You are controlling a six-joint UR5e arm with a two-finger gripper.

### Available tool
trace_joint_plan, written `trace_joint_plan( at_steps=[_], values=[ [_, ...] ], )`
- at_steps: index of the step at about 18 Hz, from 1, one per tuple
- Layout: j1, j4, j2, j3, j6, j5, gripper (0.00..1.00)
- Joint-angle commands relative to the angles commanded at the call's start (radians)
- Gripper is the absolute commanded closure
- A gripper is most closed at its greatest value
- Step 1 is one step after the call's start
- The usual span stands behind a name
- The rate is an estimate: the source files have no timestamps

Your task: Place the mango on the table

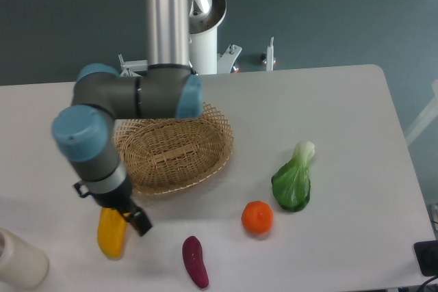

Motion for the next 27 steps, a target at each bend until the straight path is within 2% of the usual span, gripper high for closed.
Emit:
trace_joint_plan(
  at_steps=[4, 8, 12, 21, 27],
  values=[
    [0.11, -0.069, 0.028, 0.0, 0.11, -0.032, 0.0],
    [0.201, -0.084, 0.037, -0.002, 0.204, -0.049, 0.0],
    [0.282, -0.126, 0.043, 0.0, 0.346, -0.055, 0.0],
    [0.382, -0.126, 0.043, 0.0, 0.508, -0.074, 0.0],
    [0.439, -0.111, 0.037, 0.0, 0.557, -0.111, 0.0]
  ],
)
